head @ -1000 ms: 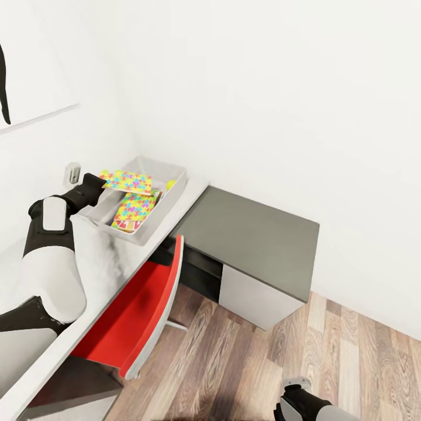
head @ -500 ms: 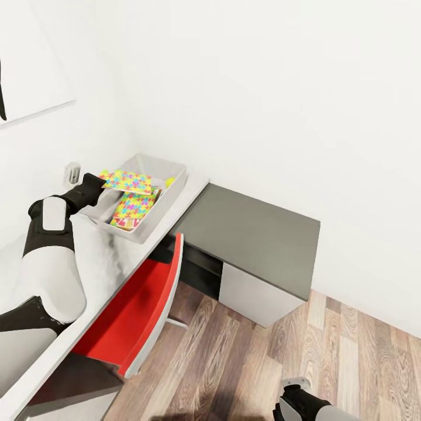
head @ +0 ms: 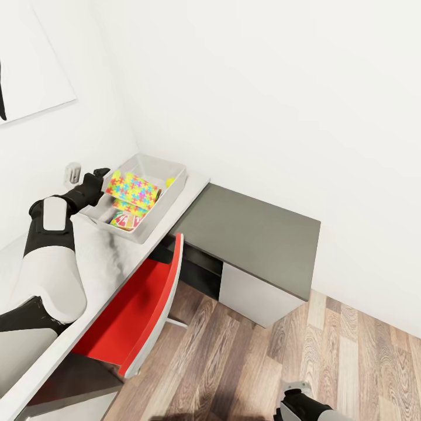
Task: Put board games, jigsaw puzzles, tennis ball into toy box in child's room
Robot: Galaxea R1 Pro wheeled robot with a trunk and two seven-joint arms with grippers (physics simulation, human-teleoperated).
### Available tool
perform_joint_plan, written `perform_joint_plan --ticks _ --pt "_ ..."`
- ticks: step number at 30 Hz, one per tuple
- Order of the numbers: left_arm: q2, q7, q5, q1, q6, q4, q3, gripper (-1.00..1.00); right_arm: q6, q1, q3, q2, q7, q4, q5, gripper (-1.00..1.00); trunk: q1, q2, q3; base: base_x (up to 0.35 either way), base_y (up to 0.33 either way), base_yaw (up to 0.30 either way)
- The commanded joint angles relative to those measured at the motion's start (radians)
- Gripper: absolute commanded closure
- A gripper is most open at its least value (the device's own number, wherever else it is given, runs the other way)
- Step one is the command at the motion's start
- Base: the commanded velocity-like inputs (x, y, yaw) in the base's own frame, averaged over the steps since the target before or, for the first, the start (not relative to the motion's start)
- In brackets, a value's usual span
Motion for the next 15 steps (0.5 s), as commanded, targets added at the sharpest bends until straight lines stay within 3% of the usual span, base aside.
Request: perform_joint_plan --ticks 1,10,15 --pt "0.0 -0.004 -0.001 -0.001 0.007 0.0 0.004 -1.0 0.005 -0.001 0.008 0.0 -0.006 -0.002 -0.008 -1.0 0.001 -0.002 -0.001 0.0 0.0 0.0" --pt "0.005 -0.006 -0.002 -0.001 0.016 -0.004 0.0 -1.0 0.004 -0.001 0.008 0.0 -0.006 -0.002 -0.008 -1.0 0.001 -0.002 -0.001 0.0 0.0 0.0" --pt "0.023 -0.008 -0.002 -0.001 0.032 -0.04 -0.005 -1.0 0.003 -0.001 0.008 0.0 -0.007 -0.002 -0.008 -1.0 0.001 -0.002 -0.001 0.0 0.0 0.0"
